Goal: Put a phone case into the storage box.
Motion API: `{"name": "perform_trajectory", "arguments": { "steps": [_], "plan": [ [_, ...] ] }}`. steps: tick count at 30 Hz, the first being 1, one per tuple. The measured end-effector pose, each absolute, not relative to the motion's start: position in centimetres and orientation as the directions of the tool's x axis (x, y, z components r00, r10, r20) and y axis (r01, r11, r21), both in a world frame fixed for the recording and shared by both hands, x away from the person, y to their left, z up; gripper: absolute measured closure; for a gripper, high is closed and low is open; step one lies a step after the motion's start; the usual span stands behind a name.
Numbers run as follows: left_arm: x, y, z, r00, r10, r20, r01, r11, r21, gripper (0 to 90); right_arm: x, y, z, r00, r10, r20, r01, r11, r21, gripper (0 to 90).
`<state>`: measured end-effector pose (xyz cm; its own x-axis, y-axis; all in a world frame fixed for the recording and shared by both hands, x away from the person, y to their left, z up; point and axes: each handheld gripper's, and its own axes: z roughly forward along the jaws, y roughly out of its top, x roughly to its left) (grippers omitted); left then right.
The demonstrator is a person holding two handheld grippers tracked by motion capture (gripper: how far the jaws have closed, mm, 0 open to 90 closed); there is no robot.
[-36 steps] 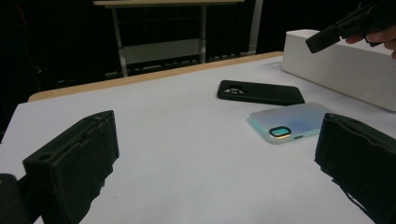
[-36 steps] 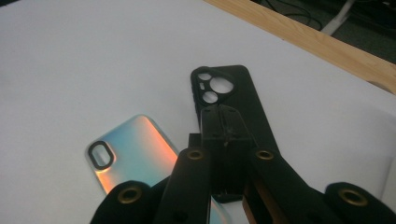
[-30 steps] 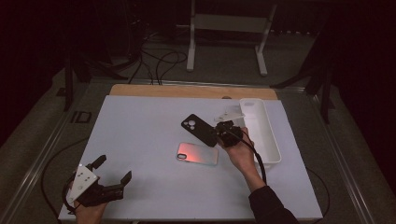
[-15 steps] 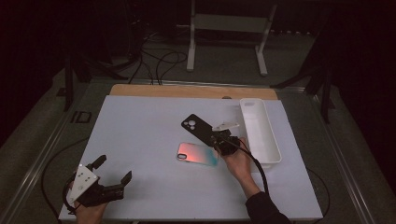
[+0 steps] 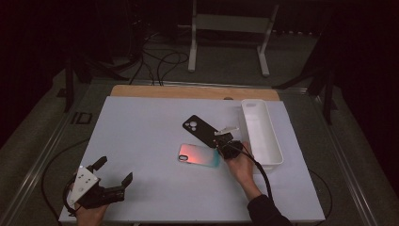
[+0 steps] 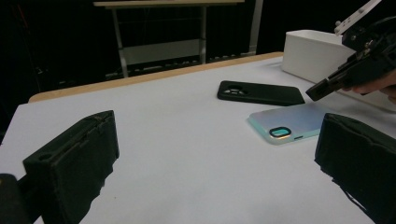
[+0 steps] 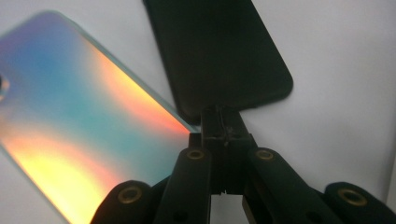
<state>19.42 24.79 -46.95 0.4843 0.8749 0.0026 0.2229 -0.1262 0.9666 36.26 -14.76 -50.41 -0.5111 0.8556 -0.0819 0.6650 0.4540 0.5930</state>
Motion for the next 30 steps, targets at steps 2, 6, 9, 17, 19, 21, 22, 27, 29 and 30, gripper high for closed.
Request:
{"name": "perform_trajectory", "arguments": {
  "steps": [2, 6, 9, 17, 19, 21, 22, 27, 29, 30],
  "plan": [
    [19.5, 24.8, -47.0, 0.484, 0.875, 0.002, 0.224, -0.126, 0.967, 0.0, 36.4, -14.8, -50.6, -0.502, 0.861, -0.082, 0.673, 0.449, 0.587, 90.0],
    [19.5, 24.7, -47.0, 0.485, 0.875, 0.001, 0.223, -0.125, 0.967, 0.0, 36.6, -14.7, -50.8, -0.495, 0.865, -0.084, 0.682, 0.446, 0.580, 90.0],
    [19.4, 24.8, -47.0, 0.485, 0.875, 0.002, 0.223, -0.126, 0.967, 0.0, 36.7, -14.6, -50.9, -0.494, 0.865, -0.089, 0.683, 0.450, 0.576, 90.0],
    [19.4, 24.8, -47.0, 0.484, 0.875, 0.001, 0.223, -0.124, 0.967, 0.0, 34.9, -14.2, -50.6, -0.588, 0.807, -0.053, 0.655, 0.513, 0.554, 90.0],
    [19.5, 24.7, -47.0, 0.484, 0.875, 0.001, 0.224, -0.125, 0.967, 0.0, 34.1, -14.0, -50.6, -0.611, 0.790, -0.046, 0.643, 0.530, 0.554, 90.0],
    [19.5, 24.6, -47.0, 0.486, 0.874, 0.003, 0.222, -0.127, 0.967, 0.0, 33.6, -13.8, -50.6, -0.635, 0.772, -0.039, 0.629, 0.545, 0.555, 90.0],
    [19.5, 24.6, -47.0, 0.486, 0.874, 0.003, 0.222, -0.127, 0.967, 0.0, 33.2, -13.6, -50.6, -0.643, 0.765, -0.037, 0.624, 0.551, 0.554, 90.0],
    [19.5, 24.7, -47.0, 0.485, 0.875, 0.004, 0.225, -0.130, 0.966, 0.0, 31.8, -12.7, -50.6, -0.699, 0.715, -0.024, 0.587, 0.593, 0.552, 90.0],
    [19.5, 24.7, -47.0, 0.485, 0.875, 0.004, 0.225, -0.129, 0.966, 0.0, 31.7, -12.5, -50.5, -0.705, 0.709, -0.032, 0.579, 0.600, 0.552, 90.0],
    [19.5, 24.7, -47.0, 0.484, 0.875, 0.004, 0.223, -0.128, 0.966, 0.0, 31.6, -12.5, -50.4, -0.706, 0.707, -0.030, 0.576, 0.599, 0.557, 90.0]
  ]
}}
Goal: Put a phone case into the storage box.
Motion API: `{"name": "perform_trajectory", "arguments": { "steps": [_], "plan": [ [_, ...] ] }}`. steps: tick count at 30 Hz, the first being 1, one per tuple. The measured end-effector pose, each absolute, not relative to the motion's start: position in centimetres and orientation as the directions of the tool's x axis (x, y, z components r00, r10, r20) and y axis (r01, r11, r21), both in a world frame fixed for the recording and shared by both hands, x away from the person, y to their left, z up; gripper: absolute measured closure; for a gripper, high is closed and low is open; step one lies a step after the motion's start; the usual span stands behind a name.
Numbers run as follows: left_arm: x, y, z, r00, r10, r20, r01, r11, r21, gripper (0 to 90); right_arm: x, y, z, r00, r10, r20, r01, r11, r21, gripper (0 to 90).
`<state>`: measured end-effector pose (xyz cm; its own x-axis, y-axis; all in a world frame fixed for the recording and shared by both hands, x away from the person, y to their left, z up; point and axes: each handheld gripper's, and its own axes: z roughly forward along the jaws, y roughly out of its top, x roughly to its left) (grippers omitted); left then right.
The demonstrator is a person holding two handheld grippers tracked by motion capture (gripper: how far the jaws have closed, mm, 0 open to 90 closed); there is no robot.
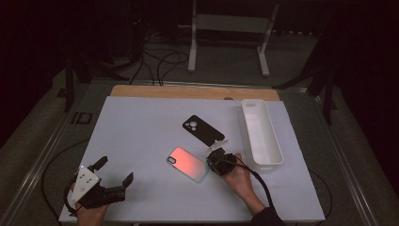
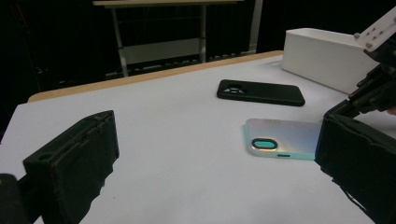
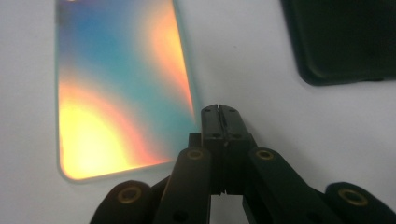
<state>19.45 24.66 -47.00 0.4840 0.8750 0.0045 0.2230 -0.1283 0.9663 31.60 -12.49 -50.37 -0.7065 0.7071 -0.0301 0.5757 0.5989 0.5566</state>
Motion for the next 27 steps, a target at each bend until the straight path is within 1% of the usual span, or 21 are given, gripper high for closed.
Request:
{"name": "perform_trajectory", "arguments": {
  "steps": [3, 4, 6, 7, 12, 19, 23, 26, 27],
  "plan": [
    [19.5, 24.7, -47.0, 0.487, 0.874, 0.004, 0.225, -0.130, 0.966, 0.0, 31.5, -12.6, -49.2, -0.712, 0.702, -0.024, 0.558, 0.586, 0.588, 89.9],
    [19.5, 24.7, -47.1, 0.488, 0.873, 0.003, 0.226, -0.130, 0.965, 0.0, 31.5, -12.6, -48.8, -0.718, 0.696, -0.026, 0.549, 0.588, 0.594, 87.7],
    [19.5, 24.6, -47.1, 0.489, 0.872, 0.004, 0.227, -0.131, 0.965, 0.0, 31.2, -12.5, -47.7, -0.740, 0.672, -0.031, 0.520, 0.601, 0.607, 80.5],
    [19.5, 24.6, -47.1, 0.489, 0.872, 0.005, 0.227, -0.133, 0.965, 0.0, 31.2, -12.5, -47.7, -0.740, 0.672, -0.031, 0.520, 0.601, 0.607, 80.5],
    [19.5, 24.5, -47.1, 0.493, 0.870, 0.010, 0.228, -0.141, 0.963, 0.0, 31.0, -12.0, -46.6, -0.772, 0.636, -0.018, 0.498, 0.621, 0.605, 62.8],
    [19.5, 24.5, -47.1, 0.498, 0.867, 0.011, 0.231, -0.145, 0.962, 0.0, 31.3, -10.6, -46.6, -0.811, 0.585, -0.006, 0.479, 0.671, 0.565, 44.5],
    [19.6, 24.5, -47.1, 0.498, 0.867, 0.011, 0.232, -0.145, 0.962, 0.0, 31.8, -9.7, -47.0, -0.822, 0.569, -0.014, 0.478, 0.703, 0.527, 23.1],
    [19.6, 24.5, -47.1, 0.499, 0.867, 0.013, 0.235, -0.149, 0.961, 0.0, 32.3, -9.2, -47.5, -0.825, 0.566, -0.011, 0.486, 0.719, 0.497, 13.3],
    [19.6, 24.5, -47.1, 0.499, 0.867, 0.014, 0.235, -0.151, 0.960, 0.0, 32.3, -9.0, -47.7, -0.827, 0.562, -0.018, 0.485, 0.728, 0.485, 12.0]
  ]
}}
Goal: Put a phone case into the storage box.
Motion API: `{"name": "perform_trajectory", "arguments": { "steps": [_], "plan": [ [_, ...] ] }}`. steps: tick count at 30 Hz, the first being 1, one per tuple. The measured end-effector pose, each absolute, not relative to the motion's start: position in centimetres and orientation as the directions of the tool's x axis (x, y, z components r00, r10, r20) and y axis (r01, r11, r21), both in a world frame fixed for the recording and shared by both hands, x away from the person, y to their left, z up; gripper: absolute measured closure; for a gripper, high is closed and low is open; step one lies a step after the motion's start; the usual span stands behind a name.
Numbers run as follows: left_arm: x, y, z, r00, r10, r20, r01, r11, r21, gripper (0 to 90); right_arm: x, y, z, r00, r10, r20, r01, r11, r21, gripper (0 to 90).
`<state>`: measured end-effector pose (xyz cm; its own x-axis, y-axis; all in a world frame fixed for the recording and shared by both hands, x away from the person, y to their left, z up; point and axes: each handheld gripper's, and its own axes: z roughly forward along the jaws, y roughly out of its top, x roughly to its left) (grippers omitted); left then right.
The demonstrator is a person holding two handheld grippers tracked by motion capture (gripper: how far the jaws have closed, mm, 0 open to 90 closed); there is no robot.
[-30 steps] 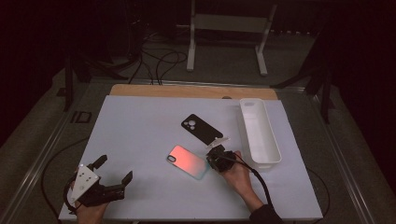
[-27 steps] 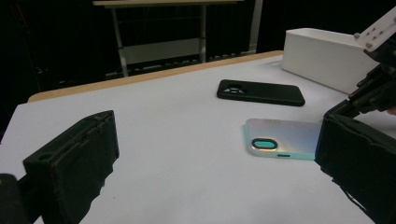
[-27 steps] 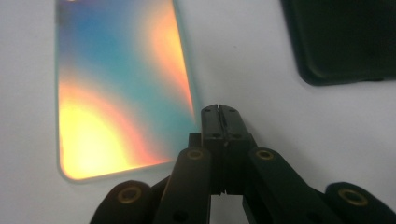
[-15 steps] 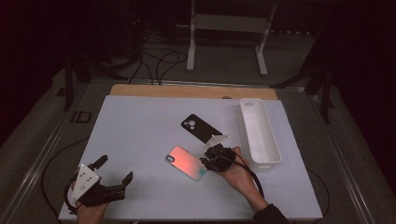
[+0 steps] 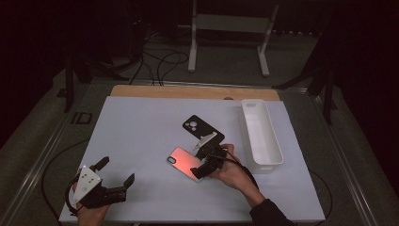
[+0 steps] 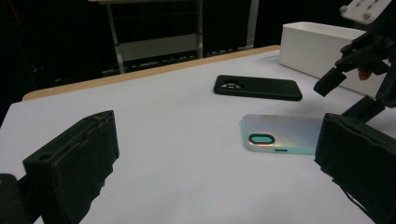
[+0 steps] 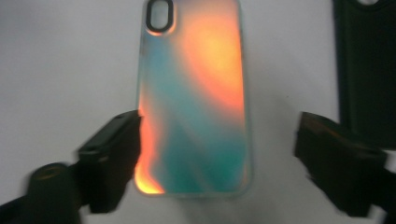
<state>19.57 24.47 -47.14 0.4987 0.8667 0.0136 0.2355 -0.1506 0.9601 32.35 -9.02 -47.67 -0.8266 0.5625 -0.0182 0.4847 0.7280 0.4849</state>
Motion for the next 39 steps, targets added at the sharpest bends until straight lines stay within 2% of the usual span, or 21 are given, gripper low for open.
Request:
{"name": "perform_trajectory", "arguments": {
  "steps": [7, 24, 25, 32, 35, 39],
  "plan": [
    [19.6, 24.5, -47.1, 0.497, 0.868, 0.014, 0.235, -0.151, 0.960, 0.0, 32.8, -8.0, -49.1, -0.850, 0.527, -0.016, 0.475, 0.778, 0.411, 9.8],
    [19.7, 24.3, -47.2, 0.500, 0.866, 0.014, 0.240, -0.154, 0.959, 0.0, 32.6, -7.2, -50.3, -0.863, 0.504, 0.014, 0.479, 0.811, 0.337, 10.3],
    [19.7, 24.4, -47.2, 0.500, 0.866, 0.013, 0.241, -0.153, 0.958, 0.0, 32.7, -7.2, -50.6, -0.875, 0.484, -0.005, 0.454, 0.823, 0.341, 10.7],
    [19.8, 24.3, -47.3, 0.503, 0.864, 0.001, 0.254, -0.149, 0.956, 0.0, 32.7, -7.1, -50.6, -0.864, 0.503, 0.017, 0.480, 0.815, 0.325, 10.8],
    [19.7, 24.3, -47.2, 0.506, 0.862, -0.005, 0.258, -0.145, 0.955, 0.0, 32.7, -7.3, -50.5, -0.878, 0.478, 0.005, 0.452, 0.827, 0.336, 15.7],
    [19.8, 24.2, -47.2, 0.509, 0.861, -0.010, 0.266, -0.146, 0.953, 0.0, 32.7, -7.2, -50.5, -0.876, 0.483, 0.001, 0.456, 0.827, 0.330, 16.5]
  ]
}}
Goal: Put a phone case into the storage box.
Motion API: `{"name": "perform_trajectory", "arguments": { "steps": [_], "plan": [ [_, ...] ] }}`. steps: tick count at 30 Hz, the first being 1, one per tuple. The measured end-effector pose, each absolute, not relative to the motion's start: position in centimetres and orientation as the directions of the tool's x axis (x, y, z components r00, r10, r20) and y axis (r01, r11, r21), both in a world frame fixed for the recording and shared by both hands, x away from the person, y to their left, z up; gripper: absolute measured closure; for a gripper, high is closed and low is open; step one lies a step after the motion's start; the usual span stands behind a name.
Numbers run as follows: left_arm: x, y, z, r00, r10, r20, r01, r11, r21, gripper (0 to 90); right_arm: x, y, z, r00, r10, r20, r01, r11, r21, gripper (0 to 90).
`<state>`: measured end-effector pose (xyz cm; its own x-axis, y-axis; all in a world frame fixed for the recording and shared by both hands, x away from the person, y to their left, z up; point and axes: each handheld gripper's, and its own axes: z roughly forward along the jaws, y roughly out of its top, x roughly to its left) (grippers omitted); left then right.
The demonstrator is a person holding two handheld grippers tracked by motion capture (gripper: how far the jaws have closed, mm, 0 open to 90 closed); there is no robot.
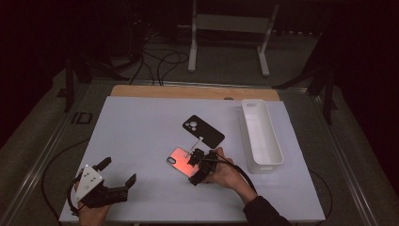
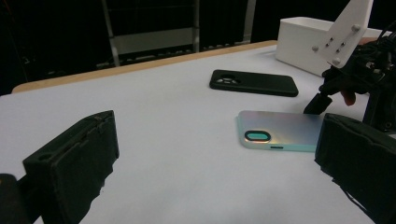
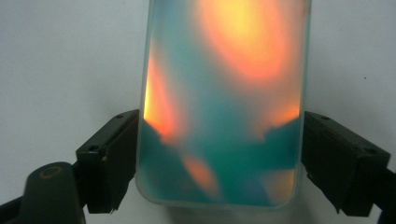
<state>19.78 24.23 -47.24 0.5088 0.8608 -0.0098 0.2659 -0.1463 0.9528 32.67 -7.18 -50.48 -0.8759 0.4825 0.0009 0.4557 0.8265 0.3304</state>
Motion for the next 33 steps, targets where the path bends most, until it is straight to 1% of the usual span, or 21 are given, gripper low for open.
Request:
{"name": "perform_trajectory", "arguments": {
  "steps": [4, 6, 10, 15, 16, 20, 22, 26, 33],
  "plan": [
    [19.8, 24.3, -47.3, 0.504, 0.864, -0.017, 0.275, -0.141, 0.951, 0.0, 32.5, -7.2, -50.4, -0.869, 0.494, 0.011, 0.469, 0.818, 0.332, 16.8],
    [19.8, 24.4, -47.3, 0.498, 0.867, -0.018, 0.278, -0.140, 0.950, 0.0, 32.6, -7.4, -50.4, -0.872, 0.490, 0.008, 0.461, 0.815, 0.351, 16.9],
    [19.9, 24.4, -47.3, 0.495, 0.868, -0.024, 0.289, -0.139, 0.947, 0.0, 32.2, -7.4, -50.0, -0.855, 0.517, 0.037, 0.493, 0.788, 0.369, 16.9],
    [20.1, 24.1, -47.2, 0.492, 0.870, -0.042, 0.306, -0.128, 0.943, 0.0, 32.2, -7.9, -49.1, -0.857, 0.514, 0.041, 0.481, 0.767, 0.426, 16.9],
    [20.1, 24.1, -47.2, 0.492, 0.869, -0.044, 0.308, -0.127, 0.943, 0.0, 32.1, -8.0, -48.8, -0.849, 0.526, 0.050, 0.493, 0.754, 0.434, 16.9],
    [20.2, 23.6, -46.9, 0.506, 0.861, -0.051, 0.309, -0.125, 0.943, 0.0, 32.0, -8.5, -48.0, -0.844, 0.534, 0.054, 0.489, 0.723, 0.487, 16.8],
    [20.4, 23.3, -46.8, 0.510, 0.858, -0.056, 0.324, -0.132, 0.937, 0.0, 31.8, -8.7, -47.5, -0.839, 0.542, 0.051, 0.485, 0.702, 0.521, 16.8],
    [20.8, 22.5, -46.3, 0.527, 0.847, -0.066, 0.340, -0.139, 0.930, 0.0, 31.7, -8.9, -46.9, -0.841, 0.540, 0.045, 0.472, 0.689, 0.550, 16.8],
    [22.0, 21.3, -45.1, 0.524, 0.849, -0.066, 0.378, -0.162, 0.912, 0.0, 31.4, -9.8, -45.4, -0.820, 0.570, 0.042, 0.457, 0.610, 0.648, 16.7]
  ]
}}
